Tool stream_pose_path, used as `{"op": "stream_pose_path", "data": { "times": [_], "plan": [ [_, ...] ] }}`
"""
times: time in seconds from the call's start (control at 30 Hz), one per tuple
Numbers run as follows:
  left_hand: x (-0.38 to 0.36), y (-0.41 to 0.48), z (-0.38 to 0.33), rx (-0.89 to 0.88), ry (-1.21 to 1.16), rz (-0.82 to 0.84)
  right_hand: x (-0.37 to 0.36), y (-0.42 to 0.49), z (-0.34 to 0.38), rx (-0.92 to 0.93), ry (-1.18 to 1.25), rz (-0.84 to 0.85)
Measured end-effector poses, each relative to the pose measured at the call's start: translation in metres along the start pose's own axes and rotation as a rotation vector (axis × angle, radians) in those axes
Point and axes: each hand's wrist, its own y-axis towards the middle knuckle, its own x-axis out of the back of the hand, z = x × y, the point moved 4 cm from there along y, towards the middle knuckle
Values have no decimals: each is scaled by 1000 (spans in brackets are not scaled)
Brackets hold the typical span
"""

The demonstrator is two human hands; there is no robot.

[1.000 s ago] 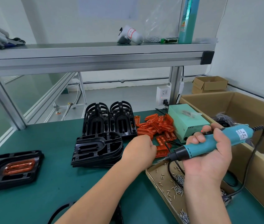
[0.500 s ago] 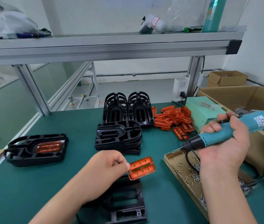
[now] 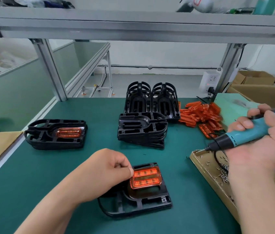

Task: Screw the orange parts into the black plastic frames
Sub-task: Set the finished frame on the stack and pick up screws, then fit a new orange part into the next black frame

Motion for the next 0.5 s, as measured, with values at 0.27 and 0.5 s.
{"op": "stream_pose_path", "data": {
  "times": [0.27, 0.5],
  "plan": [
    [-6, -4, -9, 24, 112, -66, -4, -3, -2, -13, -19, 0],
    [-14, -5, -19, 55, 411, -114, -6, -4, -3, -23, -18, -1]
  ]
}}
